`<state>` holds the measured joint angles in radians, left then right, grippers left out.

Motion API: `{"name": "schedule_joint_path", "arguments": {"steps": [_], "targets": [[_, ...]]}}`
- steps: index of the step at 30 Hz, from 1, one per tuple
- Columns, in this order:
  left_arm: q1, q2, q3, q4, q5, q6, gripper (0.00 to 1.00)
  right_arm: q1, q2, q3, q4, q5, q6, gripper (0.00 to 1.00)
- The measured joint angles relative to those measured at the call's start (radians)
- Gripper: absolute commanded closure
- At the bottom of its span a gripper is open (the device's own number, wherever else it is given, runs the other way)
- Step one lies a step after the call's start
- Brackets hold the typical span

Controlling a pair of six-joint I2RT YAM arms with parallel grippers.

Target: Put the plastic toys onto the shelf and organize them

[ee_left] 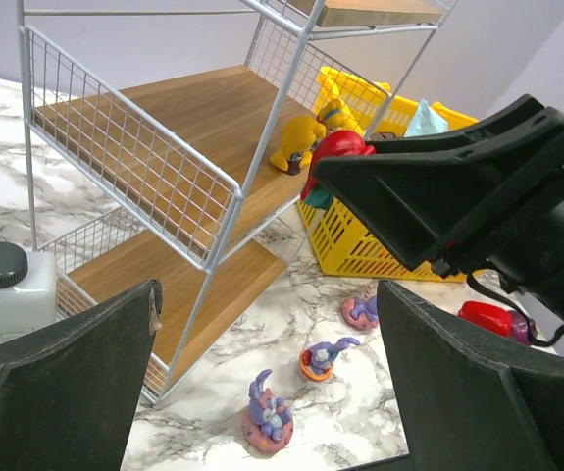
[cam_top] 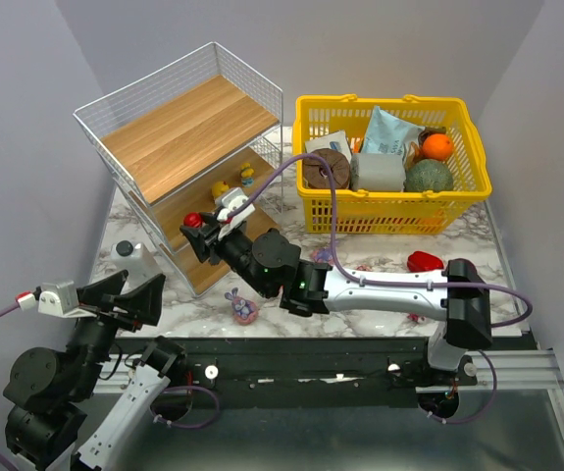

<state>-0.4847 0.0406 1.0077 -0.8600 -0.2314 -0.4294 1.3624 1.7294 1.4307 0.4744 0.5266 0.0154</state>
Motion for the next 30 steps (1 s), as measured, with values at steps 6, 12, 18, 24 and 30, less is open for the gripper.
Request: {"name": "schedule_joint_path", "arguments": {"steps": [6, 12, 18, 24, 30], "targets": [[0.0, 0.003, 0.0, 0.006, -0.001, 0.002, 0.01, -0.042, 0.026, -0.006, 0.056, -0.052, 0.022, 0.78], [0.0, 0.006, 0.0, 0.006, -0.001, 0.007, 0.01, -0.063, 0.082, -0.003, 0.077, -0.091, 0.042, 0.78], [0.0, 0.007, 0.03, 0.005, -0.002, 0.015, 0.01, -0.074, 0.143, 0.026, 0.077, -0.108, 0.054, 0.78], [0.0, 0.007, 0.045, 0.005, -0.007, 0.021, 0.01, -0.08, 0.175, 0.045, 0.078, -0.112, 0.063, 0.75], [0.0, 0.008, 0.045, 0.005, -0.014, 0.023, 0.01, -0.087, 0.188, 0.06, 0.076, -0.113, 0.066, 0.68]]}}
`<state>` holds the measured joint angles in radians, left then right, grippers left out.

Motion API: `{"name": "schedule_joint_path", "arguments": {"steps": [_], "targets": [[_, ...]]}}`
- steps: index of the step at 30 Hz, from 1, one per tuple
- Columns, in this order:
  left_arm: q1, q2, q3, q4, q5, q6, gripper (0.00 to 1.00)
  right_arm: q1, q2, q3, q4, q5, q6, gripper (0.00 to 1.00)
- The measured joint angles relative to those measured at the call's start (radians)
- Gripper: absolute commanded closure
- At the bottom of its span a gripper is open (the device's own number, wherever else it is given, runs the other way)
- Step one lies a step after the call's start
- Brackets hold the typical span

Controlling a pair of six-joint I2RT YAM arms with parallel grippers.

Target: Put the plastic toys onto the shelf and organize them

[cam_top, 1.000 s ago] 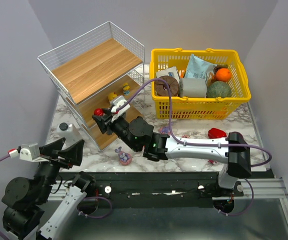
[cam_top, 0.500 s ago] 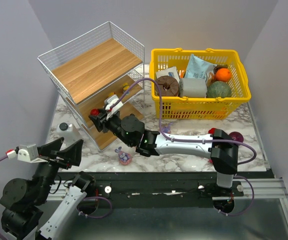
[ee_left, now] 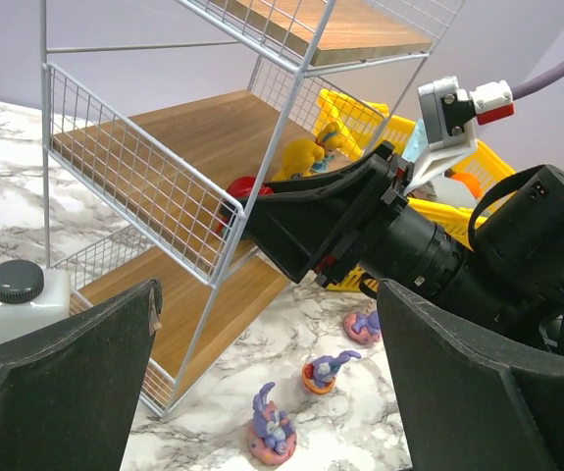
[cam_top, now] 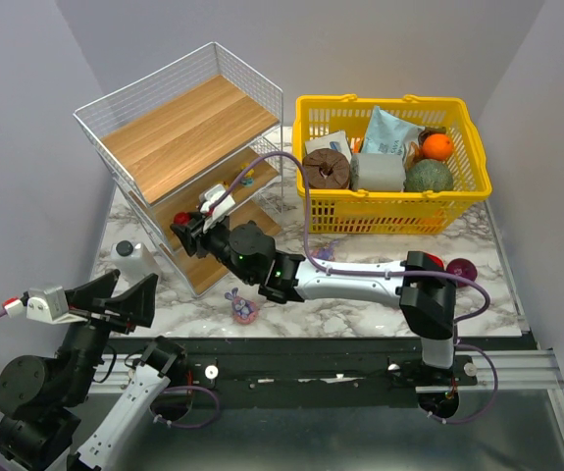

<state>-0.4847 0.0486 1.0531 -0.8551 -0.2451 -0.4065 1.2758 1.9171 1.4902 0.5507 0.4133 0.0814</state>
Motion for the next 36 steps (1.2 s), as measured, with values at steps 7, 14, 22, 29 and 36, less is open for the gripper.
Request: {"name": "schedule_joint_path", "arguments": {"steps": [7, 14, 22, 29, 36], "targets": [[0.0, 0.0, 0.0, 0.0, -0.009, 0.003, 0.01, -0.003, 0.02, 0.08, -0.086, 0.002, 0.031, 0.58], [0.0, 0.0, 0.003, -0.001, -0.012, 0.006, 0.01, -0.003, 0.02, 0.114, -0.159, 0.019, 0.068, 0.57], [0.0, 0.0, 0.003, -0.002, -0.017, 0.007, 0.01, -0.003, 0.031, 0.13, -0.201, 0.028, 0.093, 0.48], [0.0, 0.0, 0.003, -0.006, -0.018, 0.011, 0.01, -0.003, 0.035, 0.138, -0.209, 0.037, 0.102, 0.31], [0.0, 0.0, 0.003, -0.007, -0.028, 0.015, 0.01, -0.003, 0.035, 0.138, -0.209, 0.037, 0.101, 0.19]]}}
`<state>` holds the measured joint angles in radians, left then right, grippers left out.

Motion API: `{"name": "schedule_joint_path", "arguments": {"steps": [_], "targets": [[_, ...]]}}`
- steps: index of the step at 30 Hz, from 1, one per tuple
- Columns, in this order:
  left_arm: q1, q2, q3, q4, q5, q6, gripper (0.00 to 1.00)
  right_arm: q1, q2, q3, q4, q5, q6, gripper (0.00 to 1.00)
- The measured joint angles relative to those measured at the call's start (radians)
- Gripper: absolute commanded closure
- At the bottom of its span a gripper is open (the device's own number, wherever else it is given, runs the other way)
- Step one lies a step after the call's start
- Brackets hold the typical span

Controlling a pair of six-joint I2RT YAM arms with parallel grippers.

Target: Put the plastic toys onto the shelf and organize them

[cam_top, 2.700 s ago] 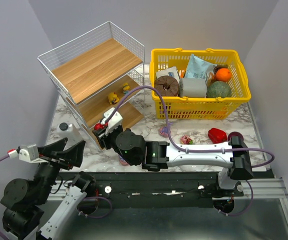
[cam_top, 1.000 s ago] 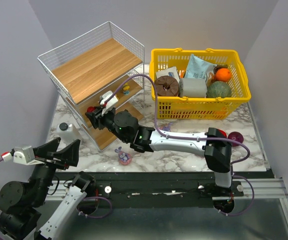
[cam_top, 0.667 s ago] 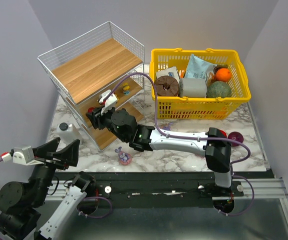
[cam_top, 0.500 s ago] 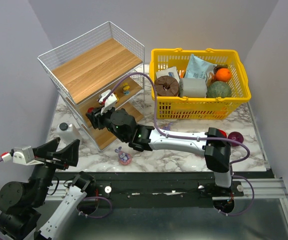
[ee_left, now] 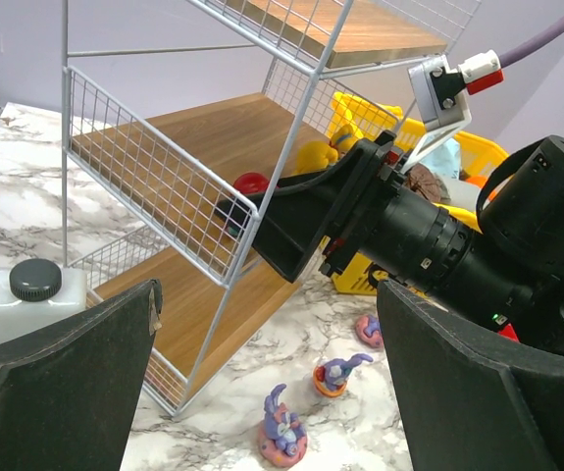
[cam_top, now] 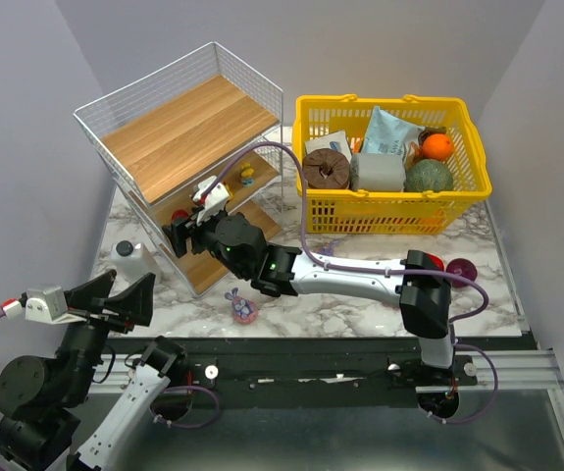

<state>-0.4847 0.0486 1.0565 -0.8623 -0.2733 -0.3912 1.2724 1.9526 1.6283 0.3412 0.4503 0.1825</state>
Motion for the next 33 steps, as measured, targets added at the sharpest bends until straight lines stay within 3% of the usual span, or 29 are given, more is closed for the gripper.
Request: {"name": "schedule_joint_path", "arguments": {"steps": [10, 19, 28, 33], "targets": [[0.0, 0.001, 0.011, 0.0, -0.006, 0.003, 0.01, 0.0, -0.031, -0.042, 0.002, -0.006, -0.005, 0.13], [0.0, 0.059, 0.028, 0.051, -0.003, 0.003, 0.01, 0.0, -0.233, -0.196, 0.008, -0.05, -0.02, 0.12], [0.0, 0.101, -0.015, 0.083, 0.038, 0.003, 0.01, 0.0, -0.515, -0.515, -0.001, -0.106, 0.003, 0.12], [0.0, 0.082, -0.038, 0.079, 0.058, 0.003, 0.01, 0.006, -0.597, -0.698, -0.093, -0.067, 0.107, 0.1]]}}
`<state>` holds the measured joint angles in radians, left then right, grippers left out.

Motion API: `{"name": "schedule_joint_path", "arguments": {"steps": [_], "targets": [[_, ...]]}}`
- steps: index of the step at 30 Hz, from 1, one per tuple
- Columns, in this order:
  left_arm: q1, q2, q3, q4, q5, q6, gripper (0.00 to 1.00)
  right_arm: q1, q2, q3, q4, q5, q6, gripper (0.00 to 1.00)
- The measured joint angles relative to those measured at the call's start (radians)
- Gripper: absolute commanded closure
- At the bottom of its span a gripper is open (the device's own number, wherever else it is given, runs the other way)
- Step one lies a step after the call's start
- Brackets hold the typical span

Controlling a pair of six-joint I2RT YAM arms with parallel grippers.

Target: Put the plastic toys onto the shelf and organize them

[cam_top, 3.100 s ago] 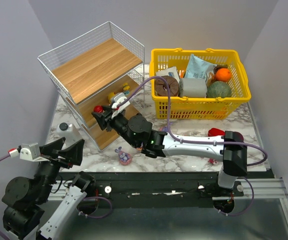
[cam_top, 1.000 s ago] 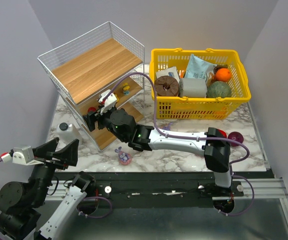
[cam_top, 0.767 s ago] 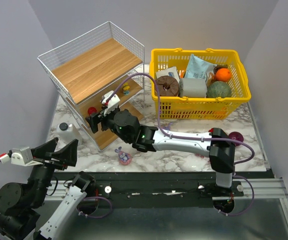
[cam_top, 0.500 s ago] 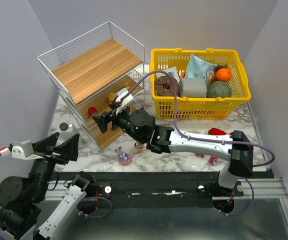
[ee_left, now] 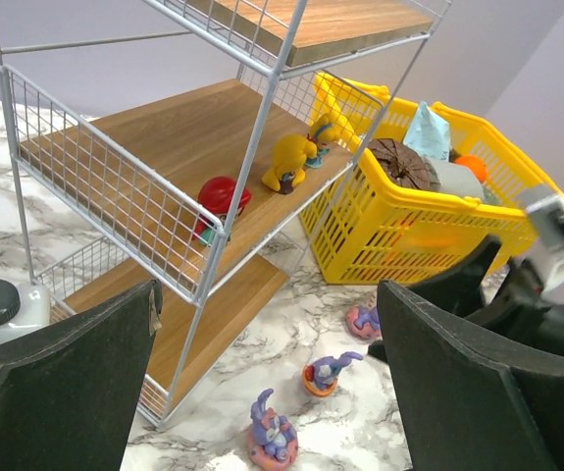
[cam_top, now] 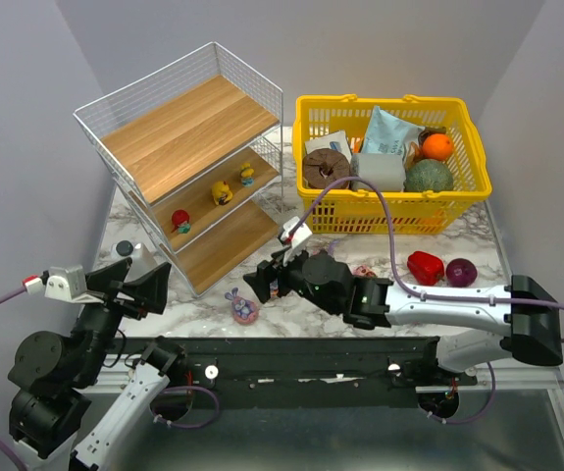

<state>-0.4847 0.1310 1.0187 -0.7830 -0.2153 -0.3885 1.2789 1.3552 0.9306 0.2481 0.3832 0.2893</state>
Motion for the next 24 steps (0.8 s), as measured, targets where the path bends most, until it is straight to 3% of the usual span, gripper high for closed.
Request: {"name": "schedule_joint_path", "arguments": {"steps": [7, 17, 24], "targets": [[0.0, -0.024, -0.005, -0.013, 0.01, 0.0, 0.01, 0.025, -0.008, -0.136, -0.095, 0.101, 0.208, 0.07], [0.0, -0.027, -0.013, -0.028, 0.012, 0.005, 0.01, 0.037, 0.167, -0.136, -0.172, 0.204, 0.447, 0.08], [0.0, -0.027, -0.013, -0.028, 0.012, 0.008, 0.01, 0.037, 0.249, -0.17, -0.075, 0.252, 0.491, 0.12]]}}
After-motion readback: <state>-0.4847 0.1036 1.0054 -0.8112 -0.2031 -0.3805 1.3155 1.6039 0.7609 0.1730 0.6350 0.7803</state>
